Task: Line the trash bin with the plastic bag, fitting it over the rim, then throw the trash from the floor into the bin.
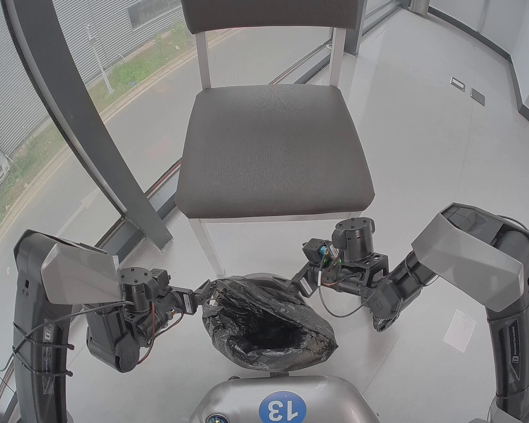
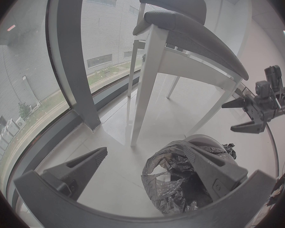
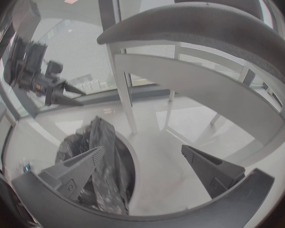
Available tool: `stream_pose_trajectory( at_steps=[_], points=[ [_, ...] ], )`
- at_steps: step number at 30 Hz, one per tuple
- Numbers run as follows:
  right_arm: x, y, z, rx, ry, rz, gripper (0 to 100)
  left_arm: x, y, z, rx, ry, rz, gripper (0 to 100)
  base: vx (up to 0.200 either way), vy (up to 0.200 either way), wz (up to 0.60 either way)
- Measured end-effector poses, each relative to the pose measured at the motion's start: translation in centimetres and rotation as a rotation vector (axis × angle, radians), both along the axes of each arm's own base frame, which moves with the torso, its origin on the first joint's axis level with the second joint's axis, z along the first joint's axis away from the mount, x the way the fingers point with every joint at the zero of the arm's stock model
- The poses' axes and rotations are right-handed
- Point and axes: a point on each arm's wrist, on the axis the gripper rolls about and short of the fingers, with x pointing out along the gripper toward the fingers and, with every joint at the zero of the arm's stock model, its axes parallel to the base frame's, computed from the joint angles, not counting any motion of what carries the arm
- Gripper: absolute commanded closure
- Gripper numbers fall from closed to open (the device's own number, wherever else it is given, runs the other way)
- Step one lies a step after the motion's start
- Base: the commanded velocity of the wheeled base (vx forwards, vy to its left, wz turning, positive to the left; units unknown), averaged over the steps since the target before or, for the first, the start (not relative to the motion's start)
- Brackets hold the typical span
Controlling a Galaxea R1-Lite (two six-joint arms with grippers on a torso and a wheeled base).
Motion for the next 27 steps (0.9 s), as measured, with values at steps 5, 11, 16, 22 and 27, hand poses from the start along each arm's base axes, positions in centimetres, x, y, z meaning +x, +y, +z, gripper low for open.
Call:
stream_pose_trajectory(
  at_steps=[5,11,16,22,27],
  points=[
    [0.0,2.4,0.6,0.061,0.065,0.023,0,-0.6,0.2,0.3,0.004,0.008,0.001,0,0.000,0.000,0.00],
    [-0.7,5.3,0.8,0.108,0.101,0.063,0,-0.9,0.1,0.8,0.003,0.003,-0.004,0,0.000,0.000,0.00],
    [-1.3,6.8,-0.5,0.101,0.128,0.089,0,-1.0,0.0,1.0,0.003,0.000,-0.006,0,0.000,0.000,0.00],
    [-1.3,7.2,-2.5,0.051,0.180,0.094,0,-1.0,0.0,1.1,0.004,-0.003,-0.004,0,0.000,0.000,0.00],
    [-0.5,6.8,-4.4,0.024,0.210,0.076,0,-0.9,0.0,1.1,0.003,-0.002,-0.001,0,0.000,0.000,0.00]
  ],
)
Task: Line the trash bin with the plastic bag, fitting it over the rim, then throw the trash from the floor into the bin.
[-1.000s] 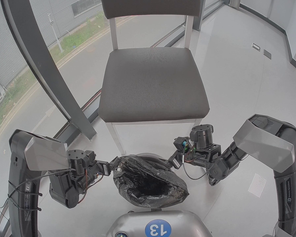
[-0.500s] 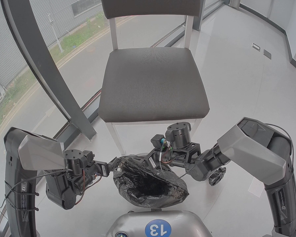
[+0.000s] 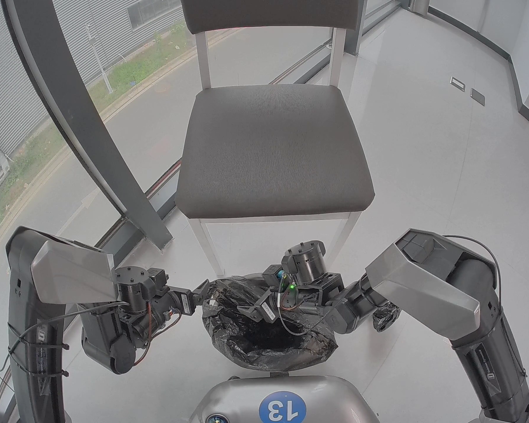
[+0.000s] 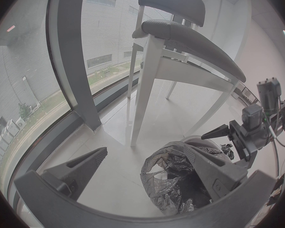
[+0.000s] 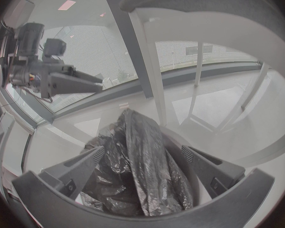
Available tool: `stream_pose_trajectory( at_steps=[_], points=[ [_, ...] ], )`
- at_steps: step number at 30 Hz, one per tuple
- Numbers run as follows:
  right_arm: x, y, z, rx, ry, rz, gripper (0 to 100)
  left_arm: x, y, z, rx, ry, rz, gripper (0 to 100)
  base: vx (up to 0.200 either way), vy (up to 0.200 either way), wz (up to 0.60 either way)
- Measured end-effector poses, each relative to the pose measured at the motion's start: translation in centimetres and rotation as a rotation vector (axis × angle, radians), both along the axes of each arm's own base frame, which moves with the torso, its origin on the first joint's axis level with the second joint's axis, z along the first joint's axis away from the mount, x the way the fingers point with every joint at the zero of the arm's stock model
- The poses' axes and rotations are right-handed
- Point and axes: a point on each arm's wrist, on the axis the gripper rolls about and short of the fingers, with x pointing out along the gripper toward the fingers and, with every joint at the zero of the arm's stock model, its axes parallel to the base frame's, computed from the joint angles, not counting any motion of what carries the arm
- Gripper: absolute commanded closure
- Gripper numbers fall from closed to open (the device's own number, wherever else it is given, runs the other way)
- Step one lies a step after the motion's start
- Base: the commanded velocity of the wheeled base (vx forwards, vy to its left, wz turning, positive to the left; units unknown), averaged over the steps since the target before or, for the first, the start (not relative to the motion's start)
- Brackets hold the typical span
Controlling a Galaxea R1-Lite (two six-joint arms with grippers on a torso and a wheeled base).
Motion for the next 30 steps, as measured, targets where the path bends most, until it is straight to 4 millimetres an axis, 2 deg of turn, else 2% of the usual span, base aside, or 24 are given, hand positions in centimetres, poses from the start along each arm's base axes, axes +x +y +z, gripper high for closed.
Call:
stream_pose_trajectory(
  at_steps=[4,13,14,30],
  points=[
    [0.3,-0.6,-1.2,-0.041,0.045,-0.010,0,0.0,0.0,0.0,-0.001,-0.001,0.001,0,0.000,0.000,0.00],
    [1.1,-1.1,-1.6,-0.066,0.074,-0.026,0,0.0,-0.1,0.0,-0.001,-0.003,-0.001,0,0.000,0.000,0.00],
    [1.2,-1.1,-1.6,-0.067,0.075,-0.027,100,0.0,-0.1,0.0,-0.001,-0.003,-0.001,0,0.000,0.000,0.00],
    [1.5,-1.6,-1.4,-0.098,0.059,-0.033,100,0.0,0.1,0.0,-0.001,-0.001,0.003,0,0.000,0.000,0.00]
  ],
)
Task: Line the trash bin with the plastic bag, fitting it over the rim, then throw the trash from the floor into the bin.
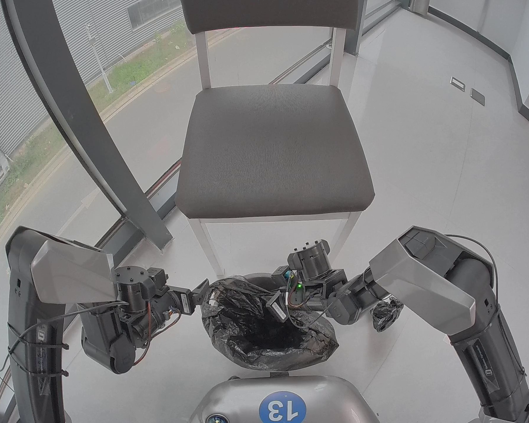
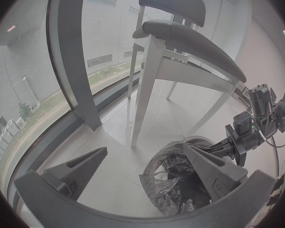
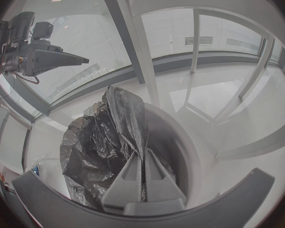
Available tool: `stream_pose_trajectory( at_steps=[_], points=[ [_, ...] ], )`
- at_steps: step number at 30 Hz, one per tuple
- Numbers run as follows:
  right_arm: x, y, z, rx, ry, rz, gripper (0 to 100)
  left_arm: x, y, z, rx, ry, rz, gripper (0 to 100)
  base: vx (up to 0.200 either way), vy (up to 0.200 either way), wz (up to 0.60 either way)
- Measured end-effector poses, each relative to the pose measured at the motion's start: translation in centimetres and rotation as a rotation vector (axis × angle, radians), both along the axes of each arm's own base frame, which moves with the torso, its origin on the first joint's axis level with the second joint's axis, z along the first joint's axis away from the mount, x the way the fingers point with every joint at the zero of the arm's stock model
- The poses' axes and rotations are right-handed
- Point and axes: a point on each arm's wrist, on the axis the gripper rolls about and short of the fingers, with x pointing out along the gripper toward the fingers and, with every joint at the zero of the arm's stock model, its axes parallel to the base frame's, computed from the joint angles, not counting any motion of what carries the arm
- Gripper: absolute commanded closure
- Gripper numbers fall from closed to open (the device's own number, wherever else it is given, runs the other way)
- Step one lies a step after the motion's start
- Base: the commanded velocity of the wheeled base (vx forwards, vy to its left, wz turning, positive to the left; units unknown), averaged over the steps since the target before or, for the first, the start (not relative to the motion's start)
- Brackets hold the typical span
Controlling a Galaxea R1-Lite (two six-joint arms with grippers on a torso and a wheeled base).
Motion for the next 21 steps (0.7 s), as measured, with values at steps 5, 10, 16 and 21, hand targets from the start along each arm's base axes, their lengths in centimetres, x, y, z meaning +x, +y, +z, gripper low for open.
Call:
stream_pose_trajectory(
  at_steps=[5,10,16,21],
  points=[
    [0.6,-1.0,0.8,-0.008,-0.020,-0.012,100,0.0,0.0,0.0,0.000,-0.001,0.000,0,0.000,0.000,0.00],
    [1.9,-3.0,2.1,-0.023,-0.061,-0.052,100,0.0,-0.1,0.1,0.000,-0.002,-0.003,0,0.000,0.000,0.00],
    [3.6,-5.2,3.9,-0.012,-0.094,-0.110,100,-0.1,-0.1,0.2,-0.001,-0.004,-0.004,0,0.000,0.000,0.00],
    [4.5,-5.8,4.8,0.002,-0.118,-0.131,100,-0.1,-0.1,0.1,0.000,-0.003,-0.003,0,0.000,0.000,0.00]
  ],
)
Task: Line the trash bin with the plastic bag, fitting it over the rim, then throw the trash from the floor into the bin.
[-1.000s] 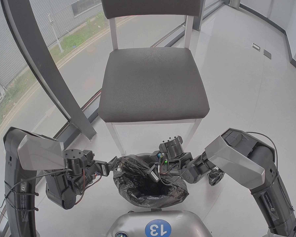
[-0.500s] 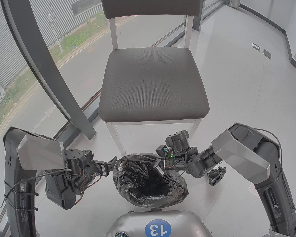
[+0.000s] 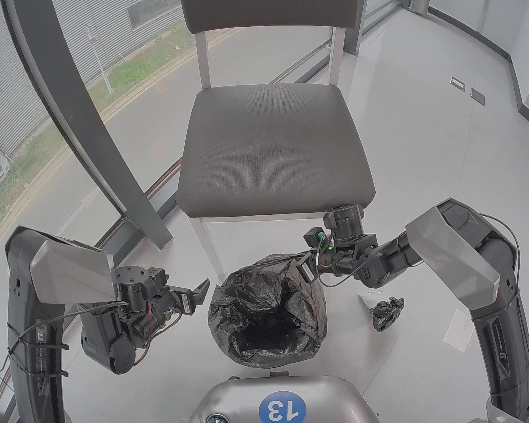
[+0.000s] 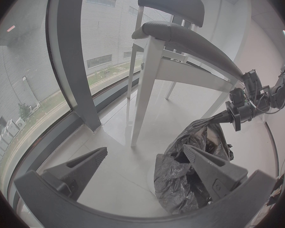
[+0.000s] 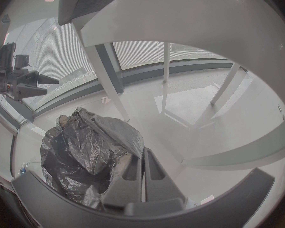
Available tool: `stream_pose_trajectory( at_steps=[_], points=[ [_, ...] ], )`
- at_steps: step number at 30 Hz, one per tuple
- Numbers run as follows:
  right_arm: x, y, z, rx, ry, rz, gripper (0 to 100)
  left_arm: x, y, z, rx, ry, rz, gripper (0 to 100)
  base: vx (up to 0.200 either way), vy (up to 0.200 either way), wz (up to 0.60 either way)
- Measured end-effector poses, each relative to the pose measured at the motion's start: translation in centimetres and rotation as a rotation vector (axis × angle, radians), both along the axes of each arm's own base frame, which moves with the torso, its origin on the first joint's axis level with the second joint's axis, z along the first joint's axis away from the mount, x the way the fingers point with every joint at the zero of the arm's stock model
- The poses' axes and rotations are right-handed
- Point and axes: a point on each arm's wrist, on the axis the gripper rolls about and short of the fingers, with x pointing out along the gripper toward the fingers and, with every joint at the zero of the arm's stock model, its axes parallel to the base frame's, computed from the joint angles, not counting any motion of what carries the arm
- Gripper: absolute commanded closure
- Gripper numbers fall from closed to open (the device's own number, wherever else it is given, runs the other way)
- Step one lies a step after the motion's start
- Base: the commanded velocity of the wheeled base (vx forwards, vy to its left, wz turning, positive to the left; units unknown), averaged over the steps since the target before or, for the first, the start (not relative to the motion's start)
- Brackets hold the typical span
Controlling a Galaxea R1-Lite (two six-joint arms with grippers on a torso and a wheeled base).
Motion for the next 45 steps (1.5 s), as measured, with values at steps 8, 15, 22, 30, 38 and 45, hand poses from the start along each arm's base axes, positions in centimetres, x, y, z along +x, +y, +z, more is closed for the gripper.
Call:
stream_pose_trajectory(
  at_steps=[8,15,22,30,38,45],
  points=[
    [0.5,0.5,0.8,0.038,-0.034,-0.006,0,0.0,0.1,0.0,0.000,0.000,0.003,0,0.000,0.000,0.00],
    [0.1,1.4,1.0,0.064,-0.026,-0.002,0,0.2,0.0,0.0,-0.001,-0.003,0.001,0,0.000,0.000,0.00],
    [-1.5,0.9,0.8,0.058,-0.004,-0.001,0,0.2,-0.1,0.1,0.001,-0.010,-0.001,0,0.000,0.000,0.00],
    [-6.7,-2.3,0.0,0.016,0.082,-0.061,0,-0.9,-0.4,0.5,0.007,0.005,-0.017,0,0.000,0.000,0.00],
    [-12.6,-6.3,-0.6,0.049,0.112,-0.152,0,-3.6,-1.1,1.2,0.028,0.044,-0.065,0,0.000,0.000,0.00],
    [-17.7,-10.5,-1.2,0.093,0.094,-0.259,0,-6.1,-1.7,2.1,0.042,0.070,-0.112,0,0.000,0.000,0.00]
  ],
)
